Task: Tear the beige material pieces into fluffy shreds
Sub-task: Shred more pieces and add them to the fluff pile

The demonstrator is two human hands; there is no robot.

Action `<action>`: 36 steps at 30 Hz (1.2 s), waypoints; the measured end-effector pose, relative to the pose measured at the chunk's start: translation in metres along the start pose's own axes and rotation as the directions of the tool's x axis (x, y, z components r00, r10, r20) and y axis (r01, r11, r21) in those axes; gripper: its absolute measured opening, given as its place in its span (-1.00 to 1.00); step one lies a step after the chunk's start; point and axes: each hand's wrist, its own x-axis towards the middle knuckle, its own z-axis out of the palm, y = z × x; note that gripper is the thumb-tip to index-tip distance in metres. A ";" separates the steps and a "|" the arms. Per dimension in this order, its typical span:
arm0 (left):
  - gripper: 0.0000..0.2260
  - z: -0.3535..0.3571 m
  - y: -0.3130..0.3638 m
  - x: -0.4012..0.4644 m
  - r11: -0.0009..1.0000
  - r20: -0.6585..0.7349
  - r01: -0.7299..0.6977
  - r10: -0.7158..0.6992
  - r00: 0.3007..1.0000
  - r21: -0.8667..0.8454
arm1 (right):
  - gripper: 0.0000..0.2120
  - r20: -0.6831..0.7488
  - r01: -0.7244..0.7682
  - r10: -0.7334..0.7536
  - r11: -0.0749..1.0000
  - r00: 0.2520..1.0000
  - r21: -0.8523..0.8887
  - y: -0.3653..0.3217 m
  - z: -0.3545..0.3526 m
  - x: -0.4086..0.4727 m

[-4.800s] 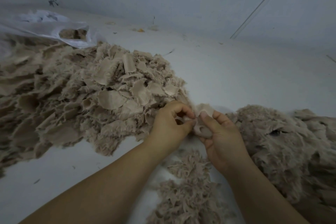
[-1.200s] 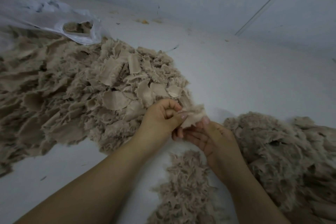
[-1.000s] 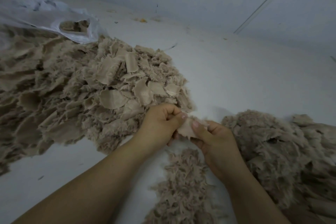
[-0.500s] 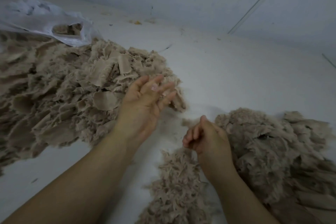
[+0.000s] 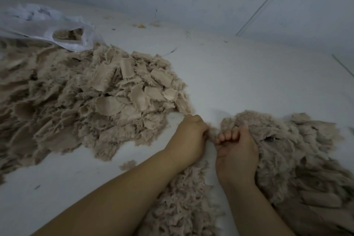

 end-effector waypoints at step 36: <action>-0.72 -0.041 -0.020 -0.017 0.479 0.205 0.329 -0.294 0.934 -0.814 | -0.85 0.333 0.020 0.178 0.857 0.926 -0.514 0.007 0.003 0.010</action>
